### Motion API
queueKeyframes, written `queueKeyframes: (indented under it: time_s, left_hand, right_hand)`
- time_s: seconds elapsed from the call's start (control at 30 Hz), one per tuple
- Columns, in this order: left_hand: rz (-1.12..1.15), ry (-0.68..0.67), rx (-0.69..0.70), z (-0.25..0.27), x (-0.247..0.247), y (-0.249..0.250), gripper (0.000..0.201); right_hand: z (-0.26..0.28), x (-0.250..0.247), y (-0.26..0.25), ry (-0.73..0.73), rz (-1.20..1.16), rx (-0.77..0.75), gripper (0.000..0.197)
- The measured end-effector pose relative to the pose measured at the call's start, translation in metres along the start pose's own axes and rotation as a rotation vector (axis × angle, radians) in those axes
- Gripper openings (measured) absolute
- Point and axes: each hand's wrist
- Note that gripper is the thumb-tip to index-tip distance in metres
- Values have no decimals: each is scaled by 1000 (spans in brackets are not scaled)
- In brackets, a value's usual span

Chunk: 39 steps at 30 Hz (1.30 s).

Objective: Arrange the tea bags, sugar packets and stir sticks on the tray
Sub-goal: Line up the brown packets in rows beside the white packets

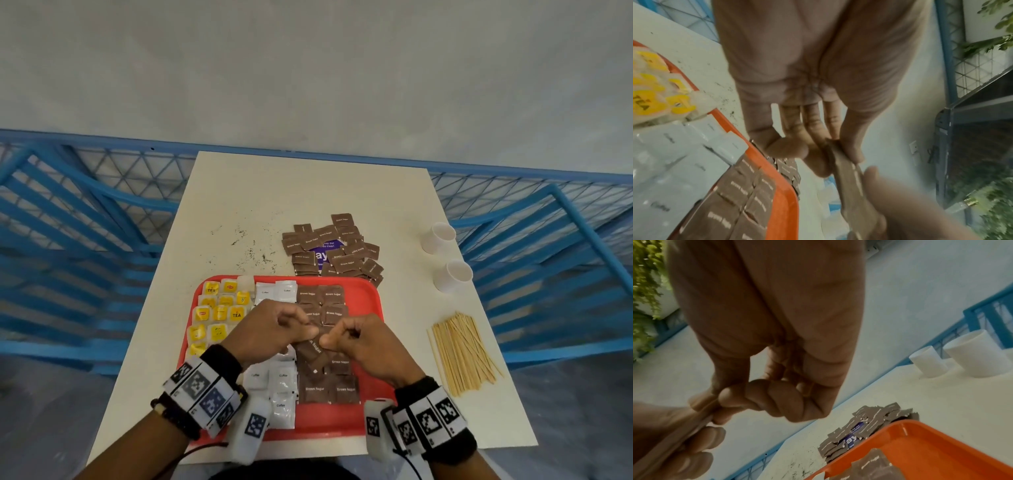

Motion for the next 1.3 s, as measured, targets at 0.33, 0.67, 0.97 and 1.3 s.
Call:
queueKeyframes:
  time_s: [0.33, 0.67, 0.97, 1.3]
  left_hand:
    - [36, 56, -131, 6, 21, -28, 13]
    - [391, 207, -337, 10, 21, -33, 9]
    - [461, 187, -392, 15, 28, -36, 10]
    - [-13, 203, -346, 38, 26, -66, 15]
  right_hand:
    - [3, 3, 33, -16, 138, 96, 18]
    - [1, 17, 42, -31, -12, 121, 36]
    - [4, 11, 41, 21, -104, 107, 22]
    - [-8, 33, 98, -6, 152, 312, 30]
Point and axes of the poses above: each hand's wrist, its own z-axis away from the middle knuckle, its own x-axis out of the palm, y = z × x, and after that the axes turned 10 degrees about x, right-handed
